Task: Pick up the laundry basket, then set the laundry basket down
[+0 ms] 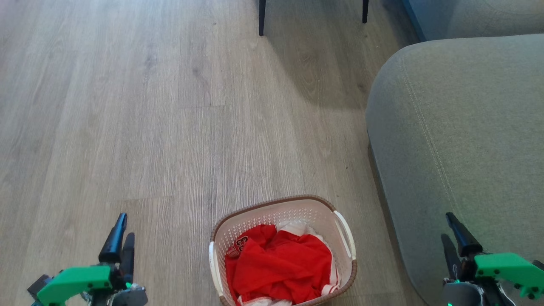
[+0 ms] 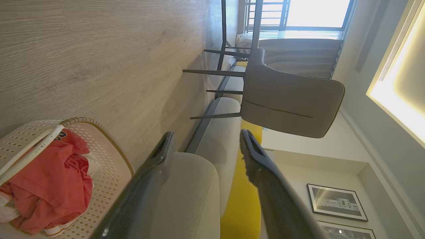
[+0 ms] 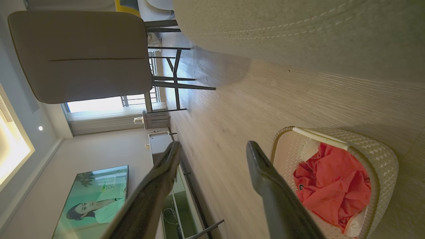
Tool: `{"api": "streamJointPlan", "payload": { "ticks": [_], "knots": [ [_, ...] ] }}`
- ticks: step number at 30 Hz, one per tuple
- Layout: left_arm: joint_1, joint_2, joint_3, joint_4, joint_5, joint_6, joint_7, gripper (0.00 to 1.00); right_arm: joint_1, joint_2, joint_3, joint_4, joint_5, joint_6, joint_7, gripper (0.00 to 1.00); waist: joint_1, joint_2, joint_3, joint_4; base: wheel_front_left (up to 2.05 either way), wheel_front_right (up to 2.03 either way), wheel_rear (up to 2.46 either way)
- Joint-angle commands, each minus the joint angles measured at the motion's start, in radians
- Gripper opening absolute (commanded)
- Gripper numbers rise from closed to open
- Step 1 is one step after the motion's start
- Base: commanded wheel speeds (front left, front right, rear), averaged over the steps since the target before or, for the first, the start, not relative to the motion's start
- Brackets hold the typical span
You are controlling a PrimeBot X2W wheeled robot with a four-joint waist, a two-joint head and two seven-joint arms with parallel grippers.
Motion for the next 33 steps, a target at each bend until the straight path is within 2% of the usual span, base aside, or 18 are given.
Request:
{"api": "streamJointPlan", "payload": {
  "ticks": [1, 16, 24, 33],
  "knots": [
    [-0.057, 0.007, 0.010, -0.034, 0.012, -0.001, -0.011, 1.00, -0.051, -0.006, -0.007, -0.038, -0.013, 0.001, -0.010, 1.00, 0.0000, 0.0000, 0.000, 0.000, 0.00, 0.00, 0.00],
    [-0.076, 0.008, 0.022, -0.075, 0.090, -0.002, -0.055, 1.00, -0.076, -0.007, -0.011, -0.048, -0.137, 0.002, -0.054, 1.00, 0.0000, 0.0000, 0.001, -0.001, 0.00, 0.00, 0.00],
    [-0.088, 0.008, 0.037, -0.107, 0.145, -0.003, -0.079, 1.00, -0.094, -0.008, -0.019, -0.096, -0.271, 0.002, -0.077, 1.00, 0.0000, 0.0000, 0.003, 0.001, 0.00, 0.00, 0.00],
    [-0.107, 0.008, 0.070, -0.153, 0.243, -0.003, -0.108, 1.00, -0.115, -0.009, 0.007, -0.176, -0.478, 0.003, -0.107, 1.00, 0.0000, 0.0000, 0.007, 0.003, 0.00, 0.00, 0.00]
  ]
}}
